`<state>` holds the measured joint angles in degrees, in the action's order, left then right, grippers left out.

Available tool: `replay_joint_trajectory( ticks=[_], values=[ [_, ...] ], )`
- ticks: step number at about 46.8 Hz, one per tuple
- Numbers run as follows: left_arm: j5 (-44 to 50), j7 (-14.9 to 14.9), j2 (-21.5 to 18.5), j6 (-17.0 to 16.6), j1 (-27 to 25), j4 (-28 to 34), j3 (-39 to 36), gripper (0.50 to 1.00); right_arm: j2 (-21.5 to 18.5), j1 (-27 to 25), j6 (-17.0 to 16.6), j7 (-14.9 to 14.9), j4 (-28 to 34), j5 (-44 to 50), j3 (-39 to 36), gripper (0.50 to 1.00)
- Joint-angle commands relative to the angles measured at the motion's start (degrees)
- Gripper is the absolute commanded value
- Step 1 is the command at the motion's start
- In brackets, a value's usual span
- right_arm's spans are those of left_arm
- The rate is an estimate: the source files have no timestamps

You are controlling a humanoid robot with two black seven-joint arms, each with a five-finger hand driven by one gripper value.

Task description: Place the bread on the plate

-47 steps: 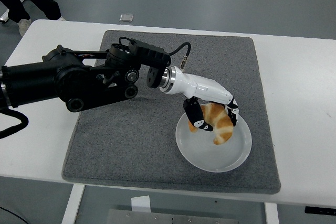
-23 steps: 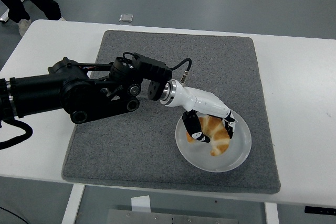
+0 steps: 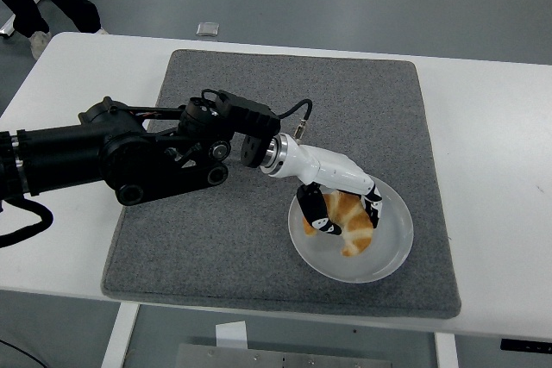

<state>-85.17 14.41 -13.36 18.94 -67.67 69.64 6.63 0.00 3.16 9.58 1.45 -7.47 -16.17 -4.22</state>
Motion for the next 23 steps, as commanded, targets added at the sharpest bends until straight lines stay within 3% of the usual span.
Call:
replay_joint_trajectory(
  ticks=[1,23],
  values=[
    [0.0,0.0,0.0,-0.4,0.0,-0.3,-0.4,0.500,0.0,0.0,0.0,0.0,0.0,0.0,0.0,0.952],
    [0.1,0.0,0.0,-0.9,0.0,-1.0,-1.5,0.500,0.0,0.0,0.0,0.0,0.0,0.0,0.0,0.952]
  ],
)
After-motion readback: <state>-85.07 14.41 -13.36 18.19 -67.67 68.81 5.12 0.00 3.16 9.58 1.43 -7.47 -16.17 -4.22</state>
